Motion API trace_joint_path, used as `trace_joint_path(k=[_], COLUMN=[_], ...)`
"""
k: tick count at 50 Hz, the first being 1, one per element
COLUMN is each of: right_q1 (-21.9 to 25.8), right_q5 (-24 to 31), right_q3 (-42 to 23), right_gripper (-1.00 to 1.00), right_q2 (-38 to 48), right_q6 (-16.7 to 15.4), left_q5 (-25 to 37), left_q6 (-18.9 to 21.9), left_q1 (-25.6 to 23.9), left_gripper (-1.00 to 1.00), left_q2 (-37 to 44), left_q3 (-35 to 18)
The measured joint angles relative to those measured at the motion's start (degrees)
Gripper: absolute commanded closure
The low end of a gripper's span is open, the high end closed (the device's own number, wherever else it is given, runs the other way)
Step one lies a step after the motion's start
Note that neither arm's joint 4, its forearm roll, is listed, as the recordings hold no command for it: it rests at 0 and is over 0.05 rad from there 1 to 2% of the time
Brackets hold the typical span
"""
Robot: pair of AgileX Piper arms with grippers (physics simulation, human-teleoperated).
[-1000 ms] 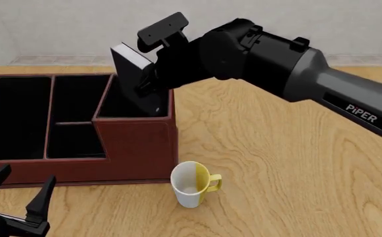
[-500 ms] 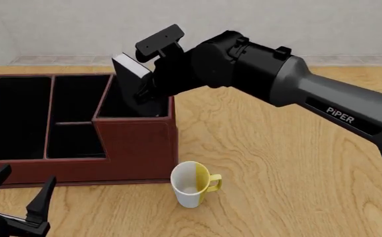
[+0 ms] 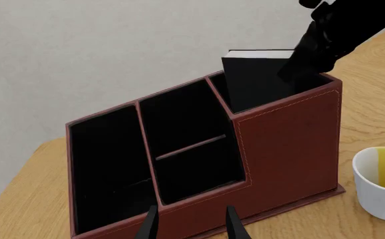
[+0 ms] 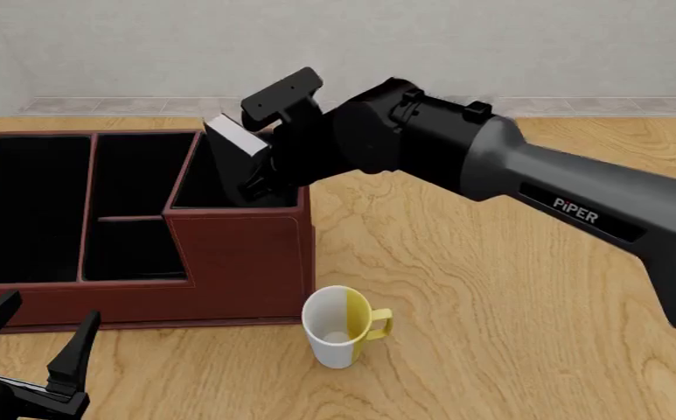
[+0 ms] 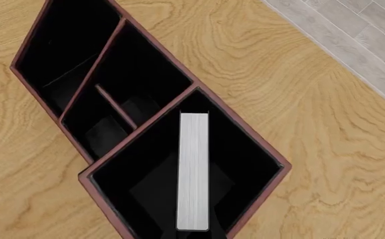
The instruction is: Pick up the book and place it in the right compartment of the caddy.
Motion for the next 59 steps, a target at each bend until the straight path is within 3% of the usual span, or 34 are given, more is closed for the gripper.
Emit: trace_joint_path(k=[23, 24, 59], right_q1=[-0.2, -0.2, 1.1], right_q5=[-0.8, -0.8, -0.1], right_q3=[0.7, 0.7, 0.5], right_gripper=[1.00, -1.00, -1.00], right_q2=[0.9, 0.9, -3.1], right_q6=[-0.5, -0.6, -0.9], left_q5=[0.2, 0.2, 0.2], left_q6=[0.0, 0.0, 0.0], left_q1=[0.0, 0.0, -0.1], left_gripper=[-1.00, -1.00, -1.00], left_q2=[-0.2, -0.1, 0.0], left_q3=[0.0, 0.0, 0.0])
